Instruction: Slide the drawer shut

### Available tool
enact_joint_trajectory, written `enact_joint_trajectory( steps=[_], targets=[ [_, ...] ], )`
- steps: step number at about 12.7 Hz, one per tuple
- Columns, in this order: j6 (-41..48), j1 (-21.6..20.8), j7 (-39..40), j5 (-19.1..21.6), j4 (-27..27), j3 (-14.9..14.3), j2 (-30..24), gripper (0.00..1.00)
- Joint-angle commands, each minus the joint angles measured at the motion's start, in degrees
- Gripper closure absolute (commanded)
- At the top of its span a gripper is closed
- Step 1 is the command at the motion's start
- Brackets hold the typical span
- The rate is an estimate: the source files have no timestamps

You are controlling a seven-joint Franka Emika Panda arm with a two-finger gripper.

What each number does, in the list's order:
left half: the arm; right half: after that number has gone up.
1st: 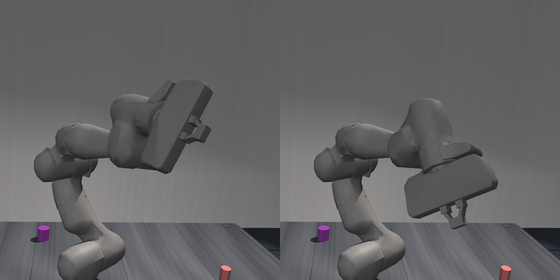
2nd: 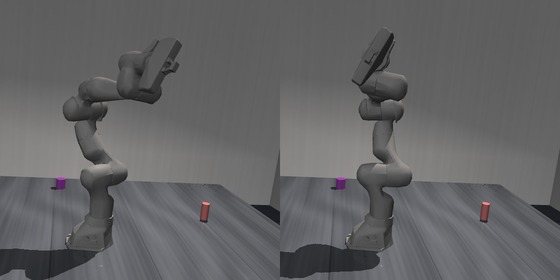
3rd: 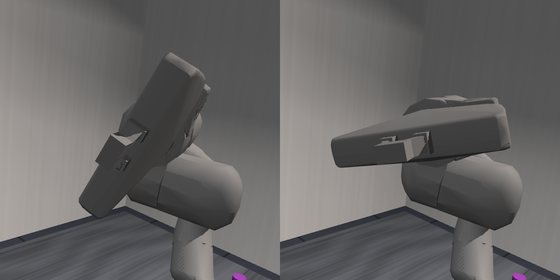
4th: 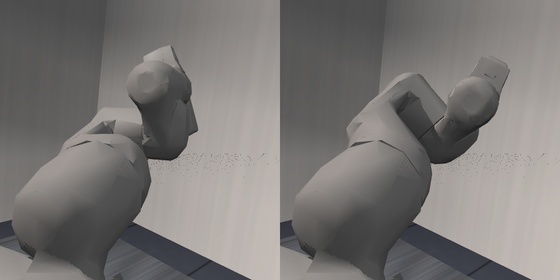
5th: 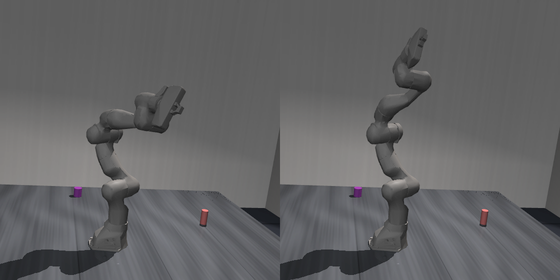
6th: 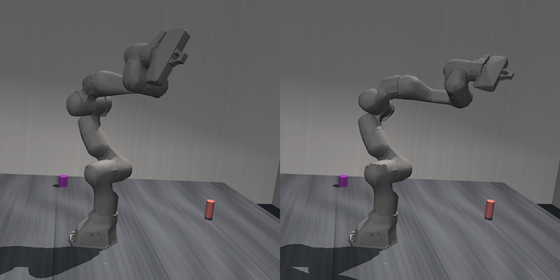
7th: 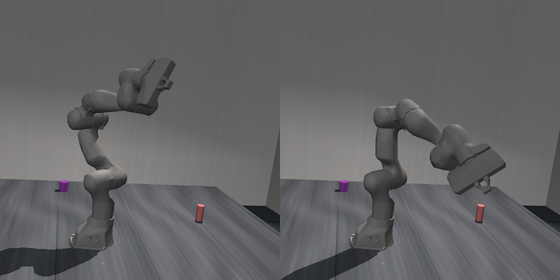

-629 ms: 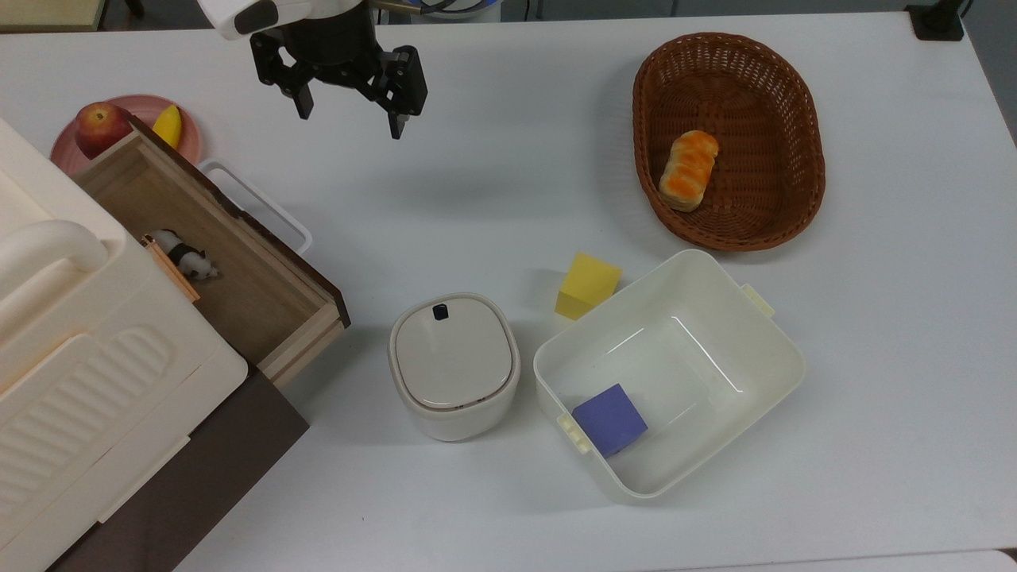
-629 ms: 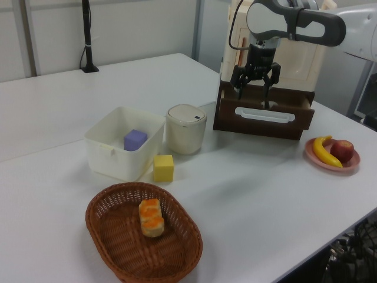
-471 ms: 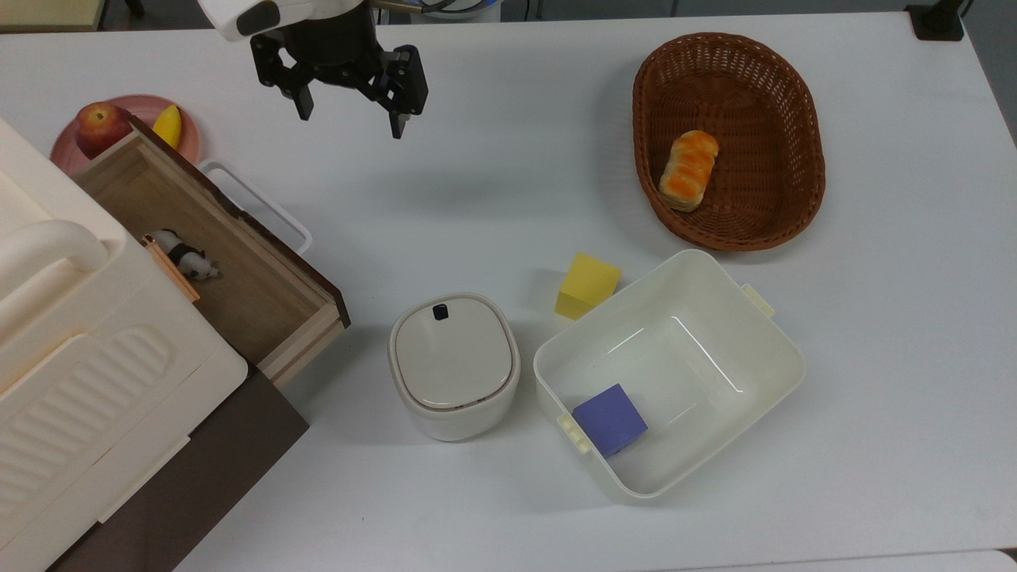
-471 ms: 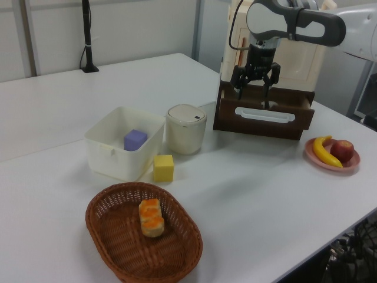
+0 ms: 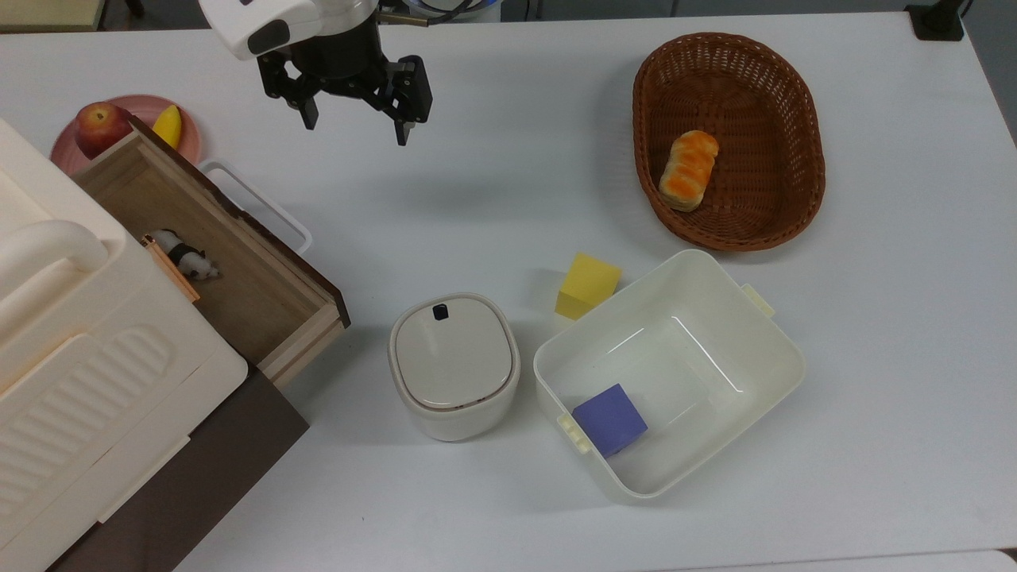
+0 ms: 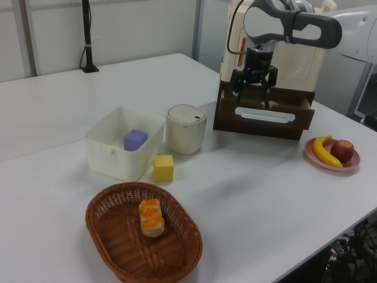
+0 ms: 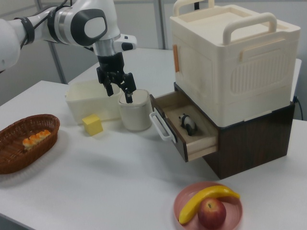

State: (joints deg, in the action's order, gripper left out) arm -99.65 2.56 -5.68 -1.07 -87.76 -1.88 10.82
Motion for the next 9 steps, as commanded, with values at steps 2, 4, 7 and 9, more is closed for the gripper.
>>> enact_joint_trajectory(
  steps=[2, 4, 7, 9],
  targets=[
    [0.33, -0.19, 3.04, 1.42, -0.57, -0.5, -0.01, 0.23],
    [0.51, -0.18, 2.34, 1.95, -0.84, -0.5, -0.01, 0.5],
    [0.33, -0.45, -5.1, 1.95, -1.63, -0.59, 1.39, 0.86],
    [-1.76, -0.36, -10.38, 1.77, -1.72, -0.67, 2.53, 0.91]
  ],
)
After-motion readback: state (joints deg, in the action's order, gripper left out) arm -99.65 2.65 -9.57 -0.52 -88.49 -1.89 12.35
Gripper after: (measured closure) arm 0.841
